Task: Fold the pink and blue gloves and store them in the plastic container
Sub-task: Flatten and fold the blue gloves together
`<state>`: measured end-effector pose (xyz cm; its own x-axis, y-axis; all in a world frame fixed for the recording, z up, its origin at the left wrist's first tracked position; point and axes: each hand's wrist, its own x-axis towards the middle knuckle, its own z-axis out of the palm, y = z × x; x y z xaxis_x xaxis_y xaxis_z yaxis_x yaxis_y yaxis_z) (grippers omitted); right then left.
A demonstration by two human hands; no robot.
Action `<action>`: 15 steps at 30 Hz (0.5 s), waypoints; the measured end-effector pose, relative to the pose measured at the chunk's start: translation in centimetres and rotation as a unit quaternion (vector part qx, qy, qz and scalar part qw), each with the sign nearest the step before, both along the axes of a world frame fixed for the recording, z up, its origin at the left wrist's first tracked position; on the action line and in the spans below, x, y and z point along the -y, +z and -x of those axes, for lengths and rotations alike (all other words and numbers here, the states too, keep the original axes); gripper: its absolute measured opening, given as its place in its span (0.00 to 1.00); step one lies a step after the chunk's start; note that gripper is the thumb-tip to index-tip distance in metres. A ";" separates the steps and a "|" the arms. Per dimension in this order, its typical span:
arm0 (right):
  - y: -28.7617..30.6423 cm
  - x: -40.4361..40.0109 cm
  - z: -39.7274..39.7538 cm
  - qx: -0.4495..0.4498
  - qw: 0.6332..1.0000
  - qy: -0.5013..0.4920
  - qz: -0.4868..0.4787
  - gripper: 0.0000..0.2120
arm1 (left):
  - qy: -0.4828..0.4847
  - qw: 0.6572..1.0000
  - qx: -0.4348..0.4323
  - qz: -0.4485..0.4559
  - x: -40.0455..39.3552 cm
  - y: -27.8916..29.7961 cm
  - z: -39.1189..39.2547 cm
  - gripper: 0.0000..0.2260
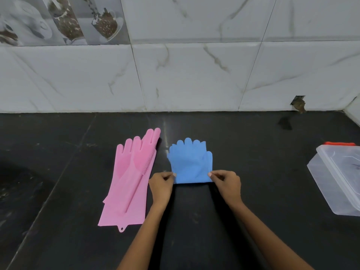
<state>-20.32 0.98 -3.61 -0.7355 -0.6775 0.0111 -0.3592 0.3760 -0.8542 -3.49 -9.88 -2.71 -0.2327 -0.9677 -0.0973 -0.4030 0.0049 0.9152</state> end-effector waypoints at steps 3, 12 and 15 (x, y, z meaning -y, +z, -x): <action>0.2 0.2 -0.1 0.003 1.000 -0.009 -0.004 0.04 | 0.038 0.999 -0.010 0.013 -0.6 -0.2 0.5 0.04; 0.0 0.0 -1.2 -0.051 0.998 -0.024 -0.012 0.05 | 0.039 0.992 0.015 0.123 -2.8 -0.8 0.5 0.07; -0.3 -0.1 -1.4 -0.071 0.997 -0.011 -0.006 0.08 | 0.033 0.988 0.044 0.141 -2.7 -0.8 0.5 0.04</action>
